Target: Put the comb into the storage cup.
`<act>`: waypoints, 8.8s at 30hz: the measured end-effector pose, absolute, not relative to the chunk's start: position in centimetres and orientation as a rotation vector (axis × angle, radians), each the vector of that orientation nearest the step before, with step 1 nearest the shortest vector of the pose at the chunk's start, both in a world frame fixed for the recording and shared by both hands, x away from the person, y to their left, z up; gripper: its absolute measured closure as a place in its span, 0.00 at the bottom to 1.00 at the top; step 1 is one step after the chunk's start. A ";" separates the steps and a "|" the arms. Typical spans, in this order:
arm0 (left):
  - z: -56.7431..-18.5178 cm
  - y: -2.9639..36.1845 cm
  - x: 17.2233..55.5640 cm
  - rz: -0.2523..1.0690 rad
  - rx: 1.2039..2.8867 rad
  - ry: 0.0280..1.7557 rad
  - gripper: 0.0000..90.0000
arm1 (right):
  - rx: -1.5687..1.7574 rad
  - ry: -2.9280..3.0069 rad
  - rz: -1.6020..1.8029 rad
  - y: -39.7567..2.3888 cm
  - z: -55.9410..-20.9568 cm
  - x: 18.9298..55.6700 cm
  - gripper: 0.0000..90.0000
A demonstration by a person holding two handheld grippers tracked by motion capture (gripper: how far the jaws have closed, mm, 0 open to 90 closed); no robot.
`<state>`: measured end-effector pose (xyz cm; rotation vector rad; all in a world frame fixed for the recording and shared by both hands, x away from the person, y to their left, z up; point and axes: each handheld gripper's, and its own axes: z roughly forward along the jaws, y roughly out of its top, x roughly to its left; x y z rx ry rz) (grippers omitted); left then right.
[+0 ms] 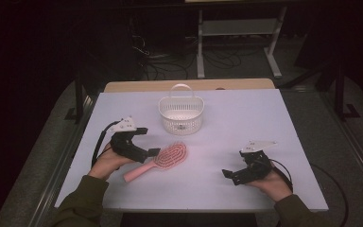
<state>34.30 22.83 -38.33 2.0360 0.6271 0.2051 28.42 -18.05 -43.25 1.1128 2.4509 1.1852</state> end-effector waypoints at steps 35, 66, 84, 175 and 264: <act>-38.9 22.1 33.7 0.221 2.242 0.609 0.01 | 1.111 2.455 1.181 -18.0 -43.3 28.4 0.00; -40.5 22.0 33.3 0.183 2.404 0.622 0.01 | 1.110 2.450 1.177 -18.1 -43.2 28.4 0.00; -41.4 21.5 33.1 0.184 2.503 0.614 0.03 | 1.111 2.449 1.176 -18.1 -43.2 28.4 0.00; -42.1 19.2 33.8 0.112 2.716 0.647 0.78 | 1.108 2.460 1.169 -18.0 -43.4 28.5 0.00; -40.6 17.5 32.5 0.214 2.063 0.567 0.78 | 1.130 2.413 1.305 -18.5 -43.2 28.6 0.00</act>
